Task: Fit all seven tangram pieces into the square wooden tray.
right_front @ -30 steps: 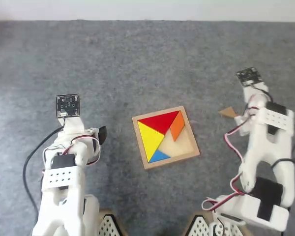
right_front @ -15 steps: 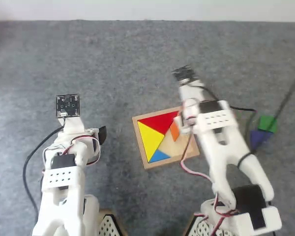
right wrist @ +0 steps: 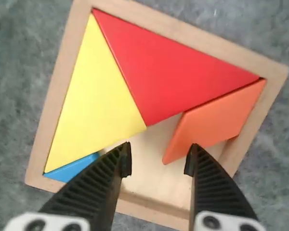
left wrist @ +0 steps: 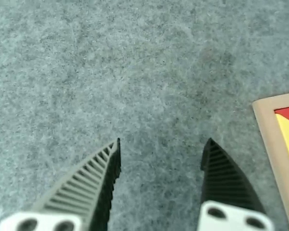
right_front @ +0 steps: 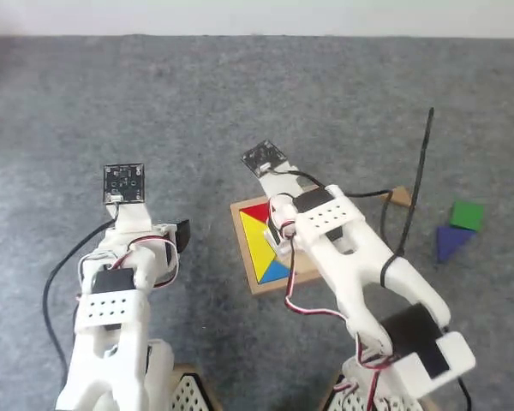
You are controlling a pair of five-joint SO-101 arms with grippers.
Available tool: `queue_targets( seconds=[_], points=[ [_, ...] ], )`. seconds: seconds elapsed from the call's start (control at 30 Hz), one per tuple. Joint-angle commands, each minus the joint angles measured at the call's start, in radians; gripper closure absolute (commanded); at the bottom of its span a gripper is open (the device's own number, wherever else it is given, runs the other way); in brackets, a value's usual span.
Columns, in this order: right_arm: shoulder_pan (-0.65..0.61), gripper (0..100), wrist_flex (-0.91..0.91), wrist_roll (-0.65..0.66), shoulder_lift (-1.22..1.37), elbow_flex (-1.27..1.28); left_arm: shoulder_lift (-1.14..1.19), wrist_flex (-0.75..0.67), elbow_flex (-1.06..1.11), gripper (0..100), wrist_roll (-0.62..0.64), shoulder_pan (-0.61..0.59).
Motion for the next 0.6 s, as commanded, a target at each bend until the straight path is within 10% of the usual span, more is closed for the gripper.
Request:
queue_targets(
  seconds=[0.0,0.57],
  points=[
    [-0.01,80.7,-0.016,-0.014,0.001,-0.034,-0.011,-0.015,-0.002,73,-0.009,-0.002],
    [0.102,80.7,-0.033,-0.006,0.073,-0.04,-0.011,-0.015,-0.002,73,-0.011,-0.002]
  ],
)
